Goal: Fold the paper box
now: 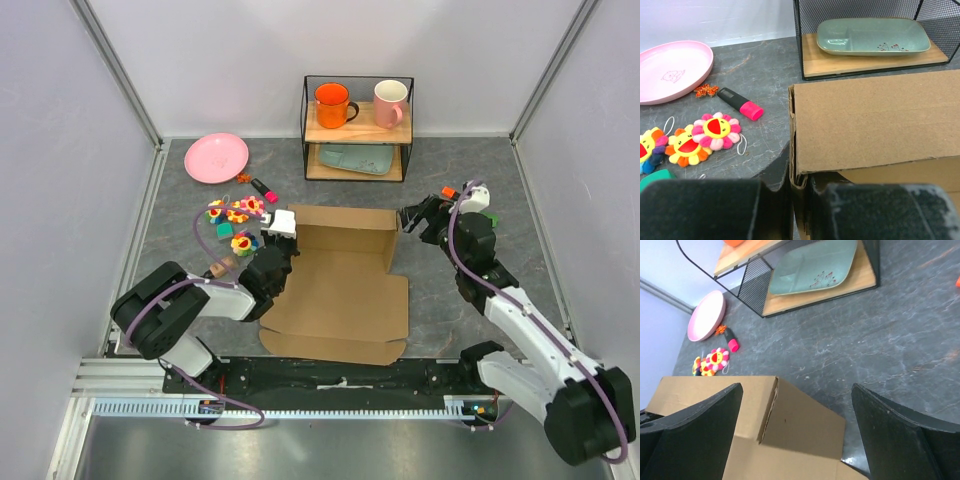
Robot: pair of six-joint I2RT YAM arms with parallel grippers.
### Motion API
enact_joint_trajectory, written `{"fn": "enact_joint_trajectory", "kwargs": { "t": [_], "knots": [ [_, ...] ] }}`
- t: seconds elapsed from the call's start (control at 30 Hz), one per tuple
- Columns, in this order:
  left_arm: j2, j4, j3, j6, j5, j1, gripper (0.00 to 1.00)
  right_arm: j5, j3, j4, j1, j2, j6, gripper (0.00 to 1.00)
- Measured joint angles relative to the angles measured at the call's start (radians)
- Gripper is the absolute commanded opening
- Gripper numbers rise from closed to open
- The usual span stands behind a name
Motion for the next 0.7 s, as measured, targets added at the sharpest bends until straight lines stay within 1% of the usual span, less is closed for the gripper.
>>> {"fn": "enact_joint_trajectory", "kwargs": {
  "t": [0.1,0.27,0.43,0.57,0.63,0.7],
  "knots": [
    [0.002,0.009,-0.003,0.000,0.000,0.000,0.02,-0.123,-0.001,0.067,-0.064,0.077,0.065,0.96],
    [0.005,0.020,-0.006,0.000,0.000,0.000,0.02,-0.265,-0.020,0.190,-0.075,0.145,0.143,0.91],
    [0.005,0.020,-0.006,0.000,0.000,-0.001,0.02,-0.340,-0.032,0.251,-0.076,0.195,0.164,0.85],
    [0.005,0.018,-0.006,-0.001,0.000,-0.001,0.02,-0.346,-0.079,0.264,-0.076,0.215,0.159,0.80],
    [0.003,0.013,-0.006,-0.005,0.000,-0.001,0.06,-0.346,-0.108,0.289,-0.076,0.218,0.169,0.77],
    [-0.007,-0.002,-0.006,-0.010,0.000,-0.001,0.20,-0.345,-0.112,0.320,-0.076,0.223,0.167,0.76]
  ]
}}
